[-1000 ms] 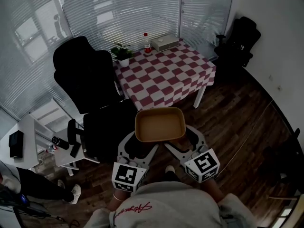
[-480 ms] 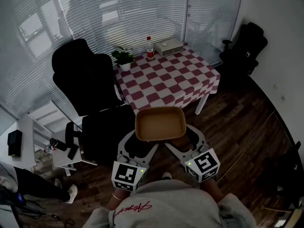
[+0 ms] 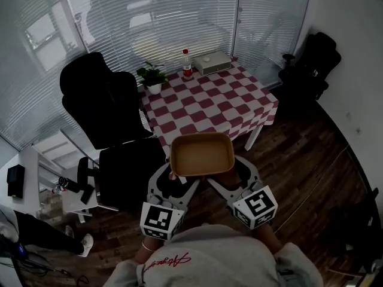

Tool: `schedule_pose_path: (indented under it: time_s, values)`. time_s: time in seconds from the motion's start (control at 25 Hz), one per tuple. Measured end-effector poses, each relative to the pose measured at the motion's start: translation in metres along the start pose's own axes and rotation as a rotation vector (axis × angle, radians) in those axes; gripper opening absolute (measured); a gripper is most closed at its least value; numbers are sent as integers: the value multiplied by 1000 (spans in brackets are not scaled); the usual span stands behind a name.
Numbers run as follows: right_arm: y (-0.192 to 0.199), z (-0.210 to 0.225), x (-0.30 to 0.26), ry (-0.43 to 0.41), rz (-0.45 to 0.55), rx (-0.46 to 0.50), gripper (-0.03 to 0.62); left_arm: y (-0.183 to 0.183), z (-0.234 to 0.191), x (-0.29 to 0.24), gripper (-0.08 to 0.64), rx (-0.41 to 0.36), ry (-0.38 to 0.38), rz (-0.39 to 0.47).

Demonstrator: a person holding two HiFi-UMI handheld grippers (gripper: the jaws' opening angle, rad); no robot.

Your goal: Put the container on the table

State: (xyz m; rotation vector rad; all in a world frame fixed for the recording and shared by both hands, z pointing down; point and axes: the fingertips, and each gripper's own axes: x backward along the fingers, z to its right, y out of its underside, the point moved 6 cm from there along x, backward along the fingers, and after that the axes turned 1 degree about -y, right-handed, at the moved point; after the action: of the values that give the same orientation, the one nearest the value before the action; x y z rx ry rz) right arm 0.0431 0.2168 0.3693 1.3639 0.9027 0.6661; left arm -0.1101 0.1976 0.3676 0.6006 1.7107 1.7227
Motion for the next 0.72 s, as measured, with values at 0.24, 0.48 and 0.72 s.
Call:
schedule_pose_path:
  time_s: [0.24,0.48,0.72]
  values:
    - [0,23,-2,-9,3,-4,351,-3,3,-21,333,1,-7,2]
    - [9,35,-5,-37,1,-19,351,4,8,-31,333,10,-30,-4]
    - [8,37,-7,-37,0,-1,351,5,7,-34,331,19,-39,-2]
